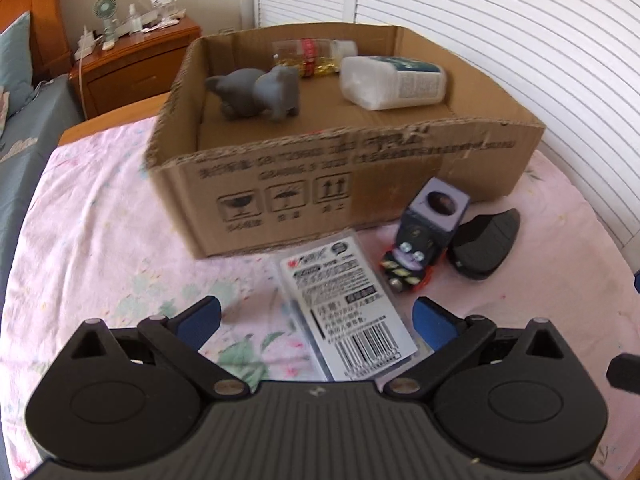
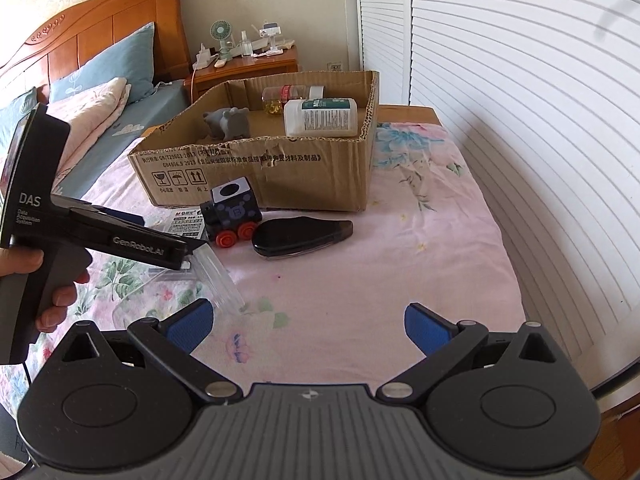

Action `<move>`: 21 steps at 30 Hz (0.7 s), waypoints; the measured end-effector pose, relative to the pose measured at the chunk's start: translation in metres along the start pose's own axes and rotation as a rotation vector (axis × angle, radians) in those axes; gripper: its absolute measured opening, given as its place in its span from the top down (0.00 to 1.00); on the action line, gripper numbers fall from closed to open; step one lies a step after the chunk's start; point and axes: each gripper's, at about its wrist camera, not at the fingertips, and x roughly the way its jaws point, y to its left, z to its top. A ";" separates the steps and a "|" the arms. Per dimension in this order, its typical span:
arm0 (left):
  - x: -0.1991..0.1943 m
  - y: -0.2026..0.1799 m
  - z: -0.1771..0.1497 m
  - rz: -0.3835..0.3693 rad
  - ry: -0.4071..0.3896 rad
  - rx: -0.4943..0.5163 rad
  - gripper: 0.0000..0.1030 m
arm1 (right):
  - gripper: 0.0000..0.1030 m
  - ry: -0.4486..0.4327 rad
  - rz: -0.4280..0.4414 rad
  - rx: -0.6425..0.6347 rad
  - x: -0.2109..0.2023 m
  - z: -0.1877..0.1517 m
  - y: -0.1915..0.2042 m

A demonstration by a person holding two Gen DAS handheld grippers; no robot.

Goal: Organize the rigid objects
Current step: 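Withdraw both tools toward the clear jar and the pen-refill pack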

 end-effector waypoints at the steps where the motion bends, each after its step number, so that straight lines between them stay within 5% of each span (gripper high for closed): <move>1: -0.002 0.003 -0.003 0.003 -0.001 -0.004 0.01 | 0.00 0.001 0.002 -0.001 0.000 0.000 0.001; 10: -0.019 0.036 -0.023 0.058 -0.007 -0.042 0.01 | 0.00 0.008 0.031 -0.028 0.003 0.001 0.010; 17: -0.027 0.055 -0.030 0.193 -0.013 -0.080 0.01 | 0.00 0.027 0.172 -0.088 0.003 0.006 0.030; 21: -0.036 0.061 -0.035 0.166 -0.021 -0.118 0.01 | 0.00 0.035 0.235 -0.172 0.011 0.013 0.049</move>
